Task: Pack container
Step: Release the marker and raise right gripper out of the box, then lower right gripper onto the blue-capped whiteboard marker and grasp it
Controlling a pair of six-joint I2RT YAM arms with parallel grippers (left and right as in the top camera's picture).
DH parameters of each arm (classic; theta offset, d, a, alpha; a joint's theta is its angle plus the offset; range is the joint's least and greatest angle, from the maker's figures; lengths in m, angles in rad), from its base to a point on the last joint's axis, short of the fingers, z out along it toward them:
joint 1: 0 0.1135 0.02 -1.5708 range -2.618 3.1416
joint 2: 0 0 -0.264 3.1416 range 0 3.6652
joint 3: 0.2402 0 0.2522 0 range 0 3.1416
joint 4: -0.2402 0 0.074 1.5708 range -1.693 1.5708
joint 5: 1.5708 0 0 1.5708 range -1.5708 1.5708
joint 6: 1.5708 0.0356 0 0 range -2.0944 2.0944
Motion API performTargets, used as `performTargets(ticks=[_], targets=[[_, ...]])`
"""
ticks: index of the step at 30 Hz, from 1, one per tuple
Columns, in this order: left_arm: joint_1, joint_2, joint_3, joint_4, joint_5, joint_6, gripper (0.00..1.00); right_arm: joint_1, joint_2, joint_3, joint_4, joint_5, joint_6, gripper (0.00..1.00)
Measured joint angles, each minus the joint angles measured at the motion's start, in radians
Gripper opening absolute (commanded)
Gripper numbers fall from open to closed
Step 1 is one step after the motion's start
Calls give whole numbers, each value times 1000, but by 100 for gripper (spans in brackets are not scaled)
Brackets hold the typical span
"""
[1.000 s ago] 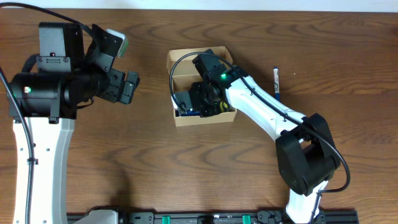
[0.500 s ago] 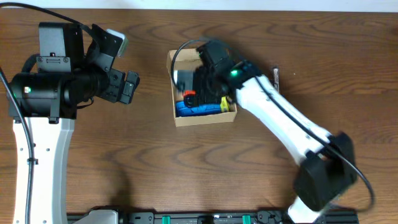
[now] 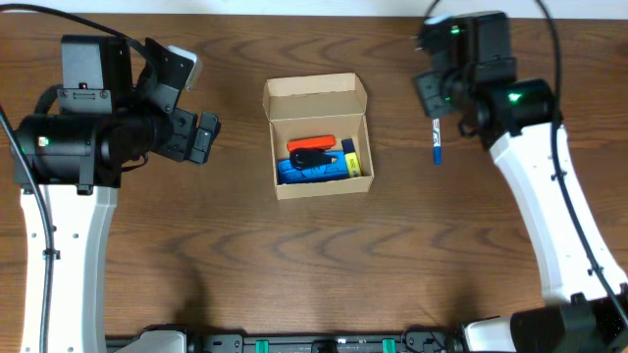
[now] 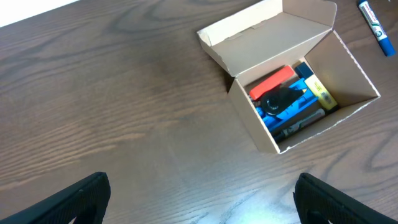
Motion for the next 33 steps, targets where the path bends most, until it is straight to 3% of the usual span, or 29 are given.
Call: performTargets(ticks=[10,20,29,33], targets=[[0,0,0,0,0,0,95,-177,201,-81,23,-56,175,63],[0,0,0,0,0,0,95,-182,394,-86,79,-100,301,70],[0,0,0,0,0,0,95,-182,494,-87,110,-127,329,80],[0,0,0,0,0,0,95,-182,521,-87,116,-130,332,80]])
